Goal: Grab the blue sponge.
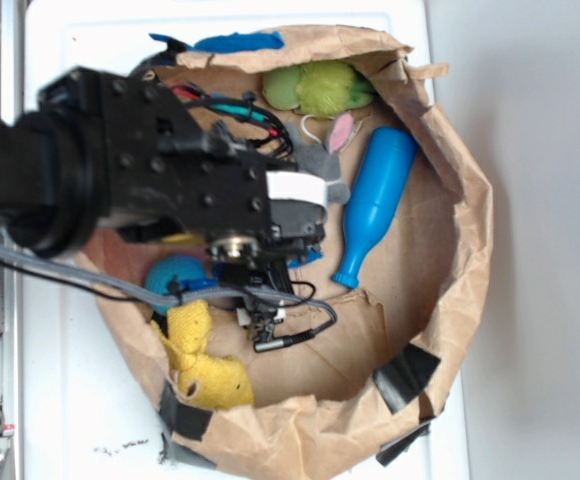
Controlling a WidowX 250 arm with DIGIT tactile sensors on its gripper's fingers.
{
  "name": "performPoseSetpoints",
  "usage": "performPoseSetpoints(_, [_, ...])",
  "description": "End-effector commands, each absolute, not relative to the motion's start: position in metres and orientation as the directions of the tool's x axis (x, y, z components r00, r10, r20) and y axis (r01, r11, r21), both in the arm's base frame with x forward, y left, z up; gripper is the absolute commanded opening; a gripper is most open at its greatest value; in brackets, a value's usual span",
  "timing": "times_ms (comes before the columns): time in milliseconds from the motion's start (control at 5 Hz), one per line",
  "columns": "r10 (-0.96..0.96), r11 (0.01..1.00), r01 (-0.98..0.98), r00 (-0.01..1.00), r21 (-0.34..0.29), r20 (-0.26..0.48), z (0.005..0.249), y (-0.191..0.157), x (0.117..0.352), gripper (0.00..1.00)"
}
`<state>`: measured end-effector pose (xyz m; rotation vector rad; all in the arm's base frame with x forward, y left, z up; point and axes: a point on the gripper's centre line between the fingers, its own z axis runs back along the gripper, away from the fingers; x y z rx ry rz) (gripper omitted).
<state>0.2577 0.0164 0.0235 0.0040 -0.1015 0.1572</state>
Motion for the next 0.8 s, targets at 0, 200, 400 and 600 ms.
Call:
performPoseSetpoints(0, [0.166,0.986,-0.165,0.981,-0.02,0.105,0.029,0.012,0.268,0.0])
performPoseSetpoints(200, [0.142,0.99,-0.141,0.985,-0.025,0.095,0.038,0.013,0.27,0.0])
performPoseSetpoints(400, [0.074,0.997,-0.071,0.994,-0.035,0.085,0.061,0.016,0.268,0.0])
performPoseSetpoints(600, [-0.021,0.999,0.025,0.995,-0.037,0.094,0.109,0.022,0.26,0.0])
